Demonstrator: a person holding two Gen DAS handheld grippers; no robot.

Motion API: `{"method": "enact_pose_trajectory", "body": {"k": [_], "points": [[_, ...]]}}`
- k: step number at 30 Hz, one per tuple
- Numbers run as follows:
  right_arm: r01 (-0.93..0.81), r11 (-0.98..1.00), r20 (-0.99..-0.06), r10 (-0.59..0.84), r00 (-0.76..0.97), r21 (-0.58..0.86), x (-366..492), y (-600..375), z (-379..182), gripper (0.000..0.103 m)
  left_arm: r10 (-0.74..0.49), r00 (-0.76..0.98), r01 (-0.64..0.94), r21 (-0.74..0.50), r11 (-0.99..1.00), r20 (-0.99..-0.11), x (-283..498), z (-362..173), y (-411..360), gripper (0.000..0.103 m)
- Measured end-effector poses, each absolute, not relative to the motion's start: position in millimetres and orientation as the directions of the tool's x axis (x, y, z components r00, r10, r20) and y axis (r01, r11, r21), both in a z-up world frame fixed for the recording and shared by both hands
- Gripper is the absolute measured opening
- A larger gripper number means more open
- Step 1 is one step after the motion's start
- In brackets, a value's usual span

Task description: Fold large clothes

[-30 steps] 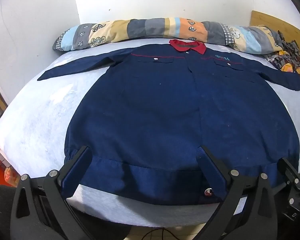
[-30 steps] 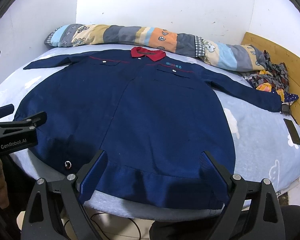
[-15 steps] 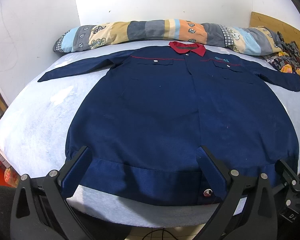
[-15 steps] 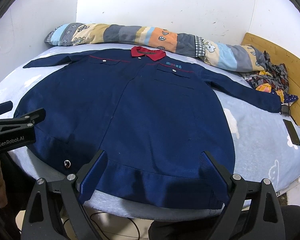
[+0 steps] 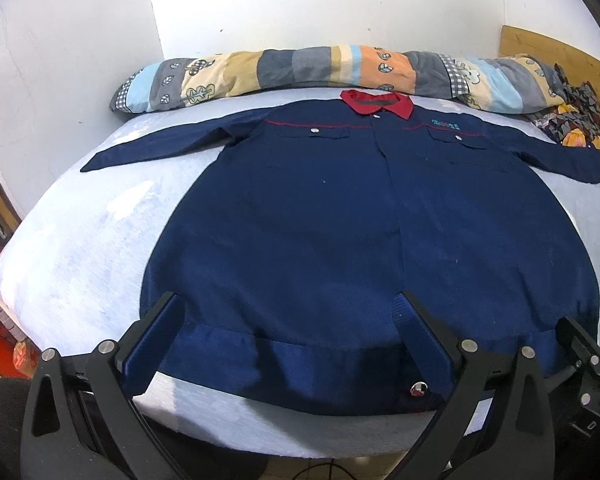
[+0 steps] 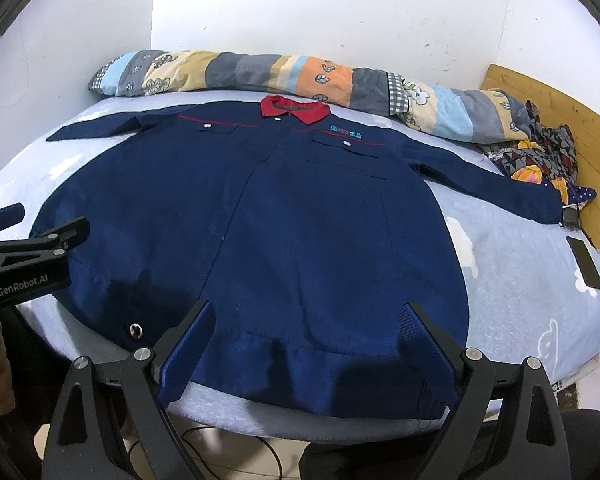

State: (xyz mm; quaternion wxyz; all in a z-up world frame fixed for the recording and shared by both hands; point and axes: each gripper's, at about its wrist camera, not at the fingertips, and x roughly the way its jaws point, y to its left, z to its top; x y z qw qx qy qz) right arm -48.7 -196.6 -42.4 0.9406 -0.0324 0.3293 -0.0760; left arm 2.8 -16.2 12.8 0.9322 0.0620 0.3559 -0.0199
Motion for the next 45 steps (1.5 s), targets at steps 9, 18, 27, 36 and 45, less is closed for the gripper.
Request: {"method": "enact_pose_trajectory", "body": {"k": [9,18,27,36,45], "points": [[0.118,0.991,-0.539,-0.131,0.832,-0.059,4,-231,38,0.095,0.051,0.74,-0.017,0.058,0.998,-0.671,95,46,0,0.103],[-0.086,0.981,-0.557,0.171,0.813,0.176,140,-256,25,0.095,0.022,0.607,0.028,0.049,0.998,-0.794,173,-23,-26,0.103],[-0.015,0.902,-0.657,0.326,0.68,0.432,200,-276,-45,0.086,0.049,0.497,-0.029,0.04,0.999,-0.866,191,-54,-24,0.103],[0.112,0.72,-0.608,0.481,0.632,0.685,161,-310,-43,0.063,0.173,0.512,0.057,0.234,0.971,-0.842,154,-33,-52,0.103],[0.491,0.555,-0.648,0.118,0.752,0.671,72,-538,-13,0.069,0.012,0.568,0.215,0.162,0.963,-0.823,141,70,-104,0.103]]}}
